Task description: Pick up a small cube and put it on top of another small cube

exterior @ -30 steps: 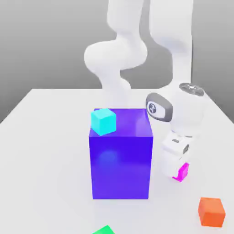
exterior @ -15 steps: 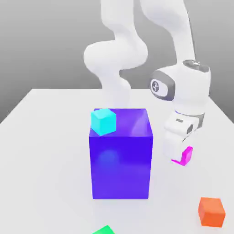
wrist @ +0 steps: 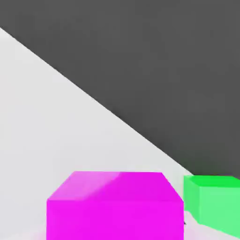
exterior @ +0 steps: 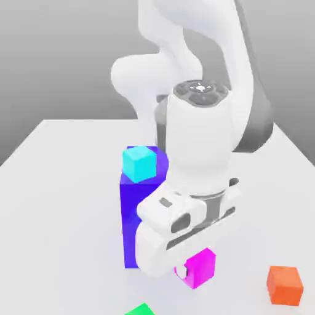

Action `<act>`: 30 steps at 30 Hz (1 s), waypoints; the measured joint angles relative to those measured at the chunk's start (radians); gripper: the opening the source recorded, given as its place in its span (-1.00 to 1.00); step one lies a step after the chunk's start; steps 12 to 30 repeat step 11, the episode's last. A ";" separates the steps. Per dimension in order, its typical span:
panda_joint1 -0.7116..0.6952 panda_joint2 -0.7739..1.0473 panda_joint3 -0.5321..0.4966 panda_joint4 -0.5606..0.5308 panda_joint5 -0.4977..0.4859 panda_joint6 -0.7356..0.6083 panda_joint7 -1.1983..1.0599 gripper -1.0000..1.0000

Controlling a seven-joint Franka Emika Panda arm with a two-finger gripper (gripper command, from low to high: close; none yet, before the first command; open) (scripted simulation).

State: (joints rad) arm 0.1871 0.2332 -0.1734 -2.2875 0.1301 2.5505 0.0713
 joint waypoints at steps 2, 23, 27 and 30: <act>-0.024 0.036 -0.020 0.022 -0.016 -0.011 -0.030 -1.00; -0.049 0.163 -0.003 0.033 0.014 0.090 -0.067 1.00; -0.049 0.163 -0.003 0.033 0.014 0.090 -0.067 1.00; -0.049 0.163 -0.003 0.033 0.014 0.090 -0.067 1.00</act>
